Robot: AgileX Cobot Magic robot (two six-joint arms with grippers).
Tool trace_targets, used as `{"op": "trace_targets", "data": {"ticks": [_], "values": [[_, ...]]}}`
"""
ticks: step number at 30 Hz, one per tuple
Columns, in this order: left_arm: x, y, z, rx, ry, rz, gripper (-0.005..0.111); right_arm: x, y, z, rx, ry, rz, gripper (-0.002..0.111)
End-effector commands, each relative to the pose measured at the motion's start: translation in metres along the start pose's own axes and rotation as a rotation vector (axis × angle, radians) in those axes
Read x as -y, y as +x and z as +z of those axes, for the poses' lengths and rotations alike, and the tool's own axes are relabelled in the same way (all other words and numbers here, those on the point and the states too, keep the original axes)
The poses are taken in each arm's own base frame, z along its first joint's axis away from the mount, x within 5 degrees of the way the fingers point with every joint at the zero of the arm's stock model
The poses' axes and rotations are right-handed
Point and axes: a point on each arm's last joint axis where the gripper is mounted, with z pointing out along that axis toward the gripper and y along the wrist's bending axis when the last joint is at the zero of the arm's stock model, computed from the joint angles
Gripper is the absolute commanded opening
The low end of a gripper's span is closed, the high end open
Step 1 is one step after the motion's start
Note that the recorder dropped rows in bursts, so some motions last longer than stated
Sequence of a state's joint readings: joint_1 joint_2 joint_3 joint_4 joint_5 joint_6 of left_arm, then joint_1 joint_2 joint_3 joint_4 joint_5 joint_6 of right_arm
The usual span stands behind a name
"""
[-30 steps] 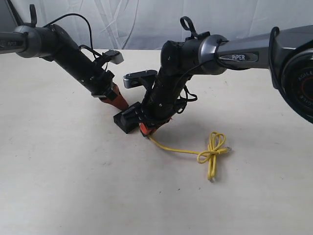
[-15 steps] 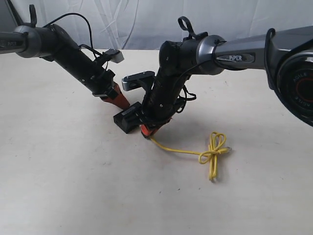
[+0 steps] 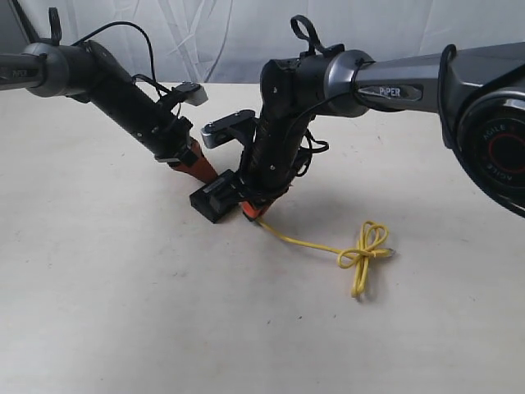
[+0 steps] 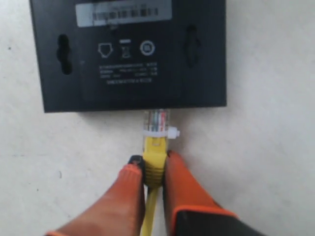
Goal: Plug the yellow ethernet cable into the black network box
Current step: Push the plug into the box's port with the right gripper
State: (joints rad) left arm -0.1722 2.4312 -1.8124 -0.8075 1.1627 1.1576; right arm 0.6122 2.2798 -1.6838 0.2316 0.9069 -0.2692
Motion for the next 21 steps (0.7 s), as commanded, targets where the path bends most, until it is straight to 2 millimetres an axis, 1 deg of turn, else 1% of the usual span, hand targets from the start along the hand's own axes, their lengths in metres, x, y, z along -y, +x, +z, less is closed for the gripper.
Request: {"op": "trace_targets", "data": {"ticks": [1, 9, 15, 21], "values": [[0.001, -0.002, -0.001, 0.011, 0.011, 0.001, 0.0, -0.004, -0.002, -0.002, 0.004, 0.006, -0.029, 0.0], [0.001, -0.002, -0.001, 0.011, 0.013, 0.001, 0.0, -0.015, -0.001, 0.001, -0.019, 0.006, -0.083, 0.0], [0.002, -0.002, -0.001, 0.013, 0.021, -0.001, 0.0, -0.015, -0.004, 0.001, 0.01, 0.009, -0.08, 0.0], [0.003, -0.002, -0.001, 0.012, 0.027, -0.002, 0.0, -0.012, -0.002, 0.01, -0.008, 0.017, -0.084, 0.0]]}}
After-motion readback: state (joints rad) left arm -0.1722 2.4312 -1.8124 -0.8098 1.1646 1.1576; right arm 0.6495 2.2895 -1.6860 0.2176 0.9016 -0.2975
